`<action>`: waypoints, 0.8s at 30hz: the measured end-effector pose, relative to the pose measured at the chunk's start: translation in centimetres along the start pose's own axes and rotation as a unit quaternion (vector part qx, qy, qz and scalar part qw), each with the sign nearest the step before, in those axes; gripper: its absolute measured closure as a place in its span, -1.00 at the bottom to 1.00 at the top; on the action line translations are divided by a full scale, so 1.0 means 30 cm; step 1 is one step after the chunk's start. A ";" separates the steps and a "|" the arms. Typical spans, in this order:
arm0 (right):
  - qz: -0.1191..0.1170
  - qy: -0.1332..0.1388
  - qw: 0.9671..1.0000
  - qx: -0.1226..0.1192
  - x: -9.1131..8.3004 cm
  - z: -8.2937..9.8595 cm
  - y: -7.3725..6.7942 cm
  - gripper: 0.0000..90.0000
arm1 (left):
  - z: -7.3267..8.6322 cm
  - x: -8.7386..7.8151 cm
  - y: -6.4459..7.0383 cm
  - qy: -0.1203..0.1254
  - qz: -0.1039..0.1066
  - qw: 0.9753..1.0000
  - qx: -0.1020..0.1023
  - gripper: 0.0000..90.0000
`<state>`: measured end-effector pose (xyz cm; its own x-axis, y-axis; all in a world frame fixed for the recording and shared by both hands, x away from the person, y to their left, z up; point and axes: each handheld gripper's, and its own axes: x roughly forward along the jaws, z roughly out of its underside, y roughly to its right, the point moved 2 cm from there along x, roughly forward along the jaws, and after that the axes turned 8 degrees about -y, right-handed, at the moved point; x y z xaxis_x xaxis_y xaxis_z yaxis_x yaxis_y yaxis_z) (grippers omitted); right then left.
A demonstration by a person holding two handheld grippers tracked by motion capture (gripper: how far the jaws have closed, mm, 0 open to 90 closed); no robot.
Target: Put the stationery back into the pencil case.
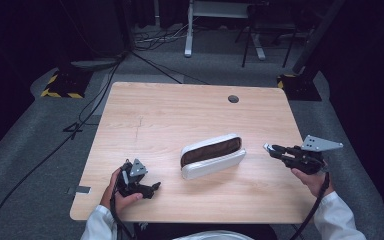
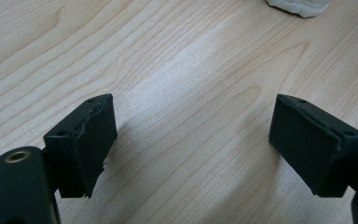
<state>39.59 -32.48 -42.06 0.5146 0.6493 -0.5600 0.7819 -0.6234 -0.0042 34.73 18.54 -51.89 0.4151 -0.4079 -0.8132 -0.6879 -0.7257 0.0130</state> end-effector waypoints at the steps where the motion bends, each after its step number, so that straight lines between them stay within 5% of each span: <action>1: -0.001 0.004 1.000 -0.004 -0.002 -0.020 -0.001 0.64 | -0.001 0.002 0.001 0.000 0.002 1.000 -0.004 -0.67; 24: -0.018 0.009 0.998 -0.053 0.048 -0.166 -0.065 0.64 | -0.010 0.009 -0.004 -0.001 0.002 1.000 -0.002 -0.71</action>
<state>40.56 -28.17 -38.73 0.4906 0.6790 -0.5462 0.8325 -0.5503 0.0637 35.11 18.35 -51.93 0.4111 -0.4088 -0.8148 -0.6868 -0.7266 0.0180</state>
